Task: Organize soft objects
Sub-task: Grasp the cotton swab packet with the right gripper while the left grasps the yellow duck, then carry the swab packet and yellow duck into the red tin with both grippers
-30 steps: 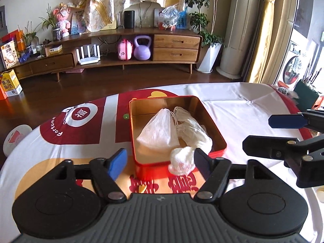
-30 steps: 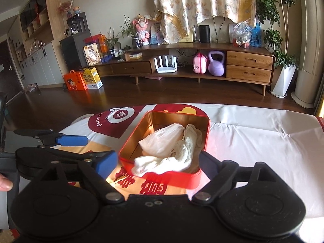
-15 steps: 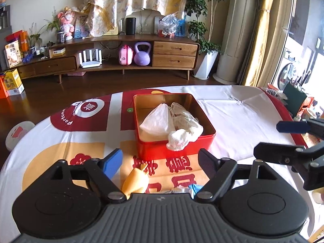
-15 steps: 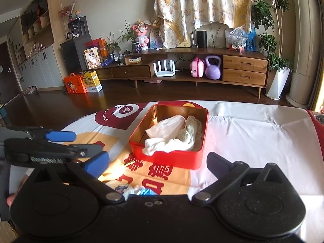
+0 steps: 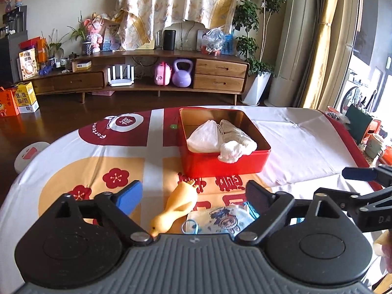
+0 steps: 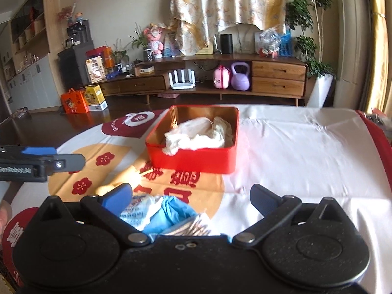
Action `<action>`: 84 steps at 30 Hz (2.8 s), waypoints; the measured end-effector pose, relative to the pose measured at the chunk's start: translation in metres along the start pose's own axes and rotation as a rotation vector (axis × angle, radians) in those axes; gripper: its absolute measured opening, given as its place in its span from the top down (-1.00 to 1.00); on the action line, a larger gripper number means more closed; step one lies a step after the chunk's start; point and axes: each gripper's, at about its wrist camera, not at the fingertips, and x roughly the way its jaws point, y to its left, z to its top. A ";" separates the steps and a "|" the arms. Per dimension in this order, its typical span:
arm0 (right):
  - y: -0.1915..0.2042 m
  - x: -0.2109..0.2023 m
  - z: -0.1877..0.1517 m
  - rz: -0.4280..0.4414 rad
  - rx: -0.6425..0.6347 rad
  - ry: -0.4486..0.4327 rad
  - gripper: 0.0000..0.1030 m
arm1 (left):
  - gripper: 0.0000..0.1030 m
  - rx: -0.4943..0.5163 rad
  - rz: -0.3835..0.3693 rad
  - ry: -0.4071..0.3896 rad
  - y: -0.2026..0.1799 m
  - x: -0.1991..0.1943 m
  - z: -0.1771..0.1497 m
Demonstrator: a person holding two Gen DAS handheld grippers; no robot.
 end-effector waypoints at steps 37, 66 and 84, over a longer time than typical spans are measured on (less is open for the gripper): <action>0.004 0.072 -0.056 -0.099 0.218 0.170 -0.57 | -0.98 0.056 0.071 0.132 0.030 0.115 -0.037; 0.011 0.056 -0.050 -0.100 0.084 0.121 0.51 | 0.47 0.056 0.032 0.159 0.020 0.117 -0.035; -0.013 0.013 -0.025 -0.014 0.179 0.044 0.52 | 0.49 -0.006 0.024 0.089 0.028 0.060 -0.010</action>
